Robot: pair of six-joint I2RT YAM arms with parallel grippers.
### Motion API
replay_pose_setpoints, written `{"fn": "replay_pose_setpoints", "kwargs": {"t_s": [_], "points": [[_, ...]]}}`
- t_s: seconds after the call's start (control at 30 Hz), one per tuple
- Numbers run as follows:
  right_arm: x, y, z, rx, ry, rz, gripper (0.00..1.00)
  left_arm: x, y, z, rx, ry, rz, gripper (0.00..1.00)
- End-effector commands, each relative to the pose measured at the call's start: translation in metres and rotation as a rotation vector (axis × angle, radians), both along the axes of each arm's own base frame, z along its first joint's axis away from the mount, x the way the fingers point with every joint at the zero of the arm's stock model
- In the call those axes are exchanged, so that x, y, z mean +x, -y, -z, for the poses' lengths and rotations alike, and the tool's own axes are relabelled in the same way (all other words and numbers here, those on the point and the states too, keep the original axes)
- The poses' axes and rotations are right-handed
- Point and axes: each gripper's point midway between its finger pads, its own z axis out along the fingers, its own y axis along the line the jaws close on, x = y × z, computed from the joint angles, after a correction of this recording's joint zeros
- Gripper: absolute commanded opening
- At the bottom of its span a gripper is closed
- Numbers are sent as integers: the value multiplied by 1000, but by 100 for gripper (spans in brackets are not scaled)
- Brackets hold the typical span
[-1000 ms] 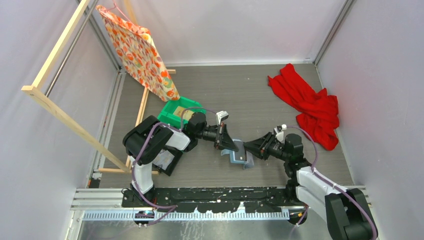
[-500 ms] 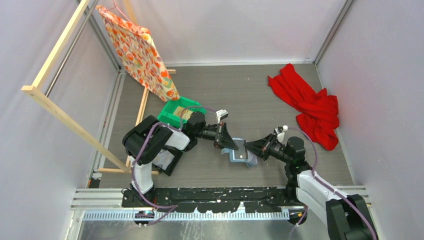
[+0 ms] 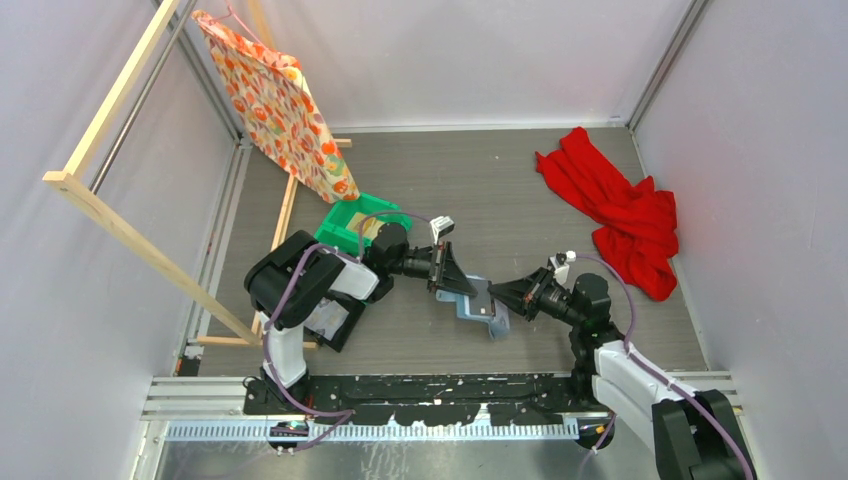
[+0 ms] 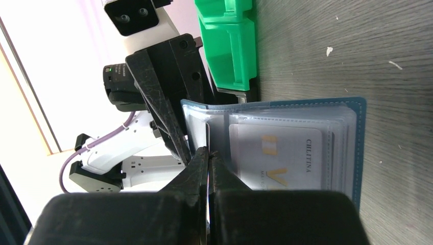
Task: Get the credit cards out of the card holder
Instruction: Remove the credit card from the card holder.
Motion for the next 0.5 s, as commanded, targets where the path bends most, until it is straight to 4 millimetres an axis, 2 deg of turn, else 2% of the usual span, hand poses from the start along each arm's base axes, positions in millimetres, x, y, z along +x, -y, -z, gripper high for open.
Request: {"fn": "replay_pose_setpoints", "kwargs": {"t_s": [0.0,0.03,0.13,0.27,0.3,0.33,0.47], "points": [[0,0,1,-5,12,-2,1,7,-4,-27,-99,89,-31,22],[-5,1,12,-12,-14,-1,1,9,-6,-27,-102,86,-37,22],[-5,3,18,-22,-26,11,1,10,-9,-27,-109,81,-44,22],[-5,4,21,-25,-30,18,1,8,-10,-26,-108,81,-43,14],[-5,4,21,-24,-31,20,1,9,-10,-26,-107,80,-45,4],[-5,4,21,-23,-31,18,1,9,-10,-25,-104,77,-46,1],[-5,5,21,-19,-34,21,1,11,-11,-23,-104,80,-56,1]]}}
